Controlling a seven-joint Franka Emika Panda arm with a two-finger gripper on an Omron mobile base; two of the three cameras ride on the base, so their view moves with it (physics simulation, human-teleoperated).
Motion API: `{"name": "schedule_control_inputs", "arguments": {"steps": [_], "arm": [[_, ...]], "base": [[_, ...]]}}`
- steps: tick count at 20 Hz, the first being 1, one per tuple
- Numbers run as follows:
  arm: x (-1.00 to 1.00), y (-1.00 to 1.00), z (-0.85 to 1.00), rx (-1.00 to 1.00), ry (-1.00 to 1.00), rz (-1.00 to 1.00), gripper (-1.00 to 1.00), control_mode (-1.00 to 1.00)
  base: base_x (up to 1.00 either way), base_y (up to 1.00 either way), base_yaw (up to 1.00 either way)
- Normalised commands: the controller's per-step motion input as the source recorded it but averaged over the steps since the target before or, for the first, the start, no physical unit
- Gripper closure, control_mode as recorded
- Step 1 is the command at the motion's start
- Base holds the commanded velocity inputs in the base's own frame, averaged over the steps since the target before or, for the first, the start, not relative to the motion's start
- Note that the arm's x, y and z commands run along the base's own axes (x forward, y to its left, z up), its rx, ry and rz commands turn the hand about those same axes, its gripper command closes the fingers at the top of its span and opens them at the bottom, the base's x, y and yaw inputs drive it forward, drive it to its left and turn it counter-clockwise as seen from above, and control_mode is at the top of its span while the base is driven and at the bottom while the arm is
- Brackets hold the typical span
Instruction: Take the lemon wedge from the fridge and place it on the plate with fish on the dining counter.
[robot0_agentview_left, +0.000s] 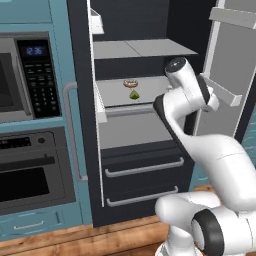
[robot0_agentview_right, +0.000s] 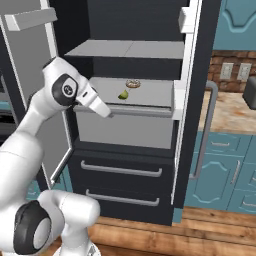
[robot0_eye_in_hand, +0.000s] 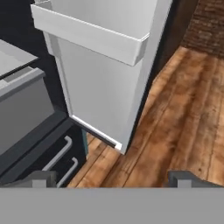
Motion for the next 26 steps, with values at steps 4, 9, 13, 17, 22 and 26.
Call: {"name": "schedule_control_inputs", "arguments": {"steps": [4, 9, 13, 17, 22, 26], "arm": [[0.0, 0.66, -0.06, 0.29, -0.06, 0.54, -1.0, -1.0], [0.04, 0.08, 0.05, 0.43, -0.05, 0.31, -1.0, -1.0], [0.0, 0.0, 0.0, 0.0, 0.0, 0.0, -1.0, -1.0], [0.0, 0.0, 0.0, 0.0, 0.0, 0.0, -1.0, -1.0], [0.0, 0.0, 0.0, 0.0, 0.0, 0.0, -1.0, -1.0], [0.01, 0.0, 0.0, 0.0, 0.0, 0.0, -1.0, -1.0]], "base": [[0.0, 0.0, 0.0], [0.0, 0.0, 0.0], [0.0, 0.0, 0.0], [0.0, 0.0, 0.0], [0.0, 0.0, 0.0], [0.0, 0.0, 0.0]]}}
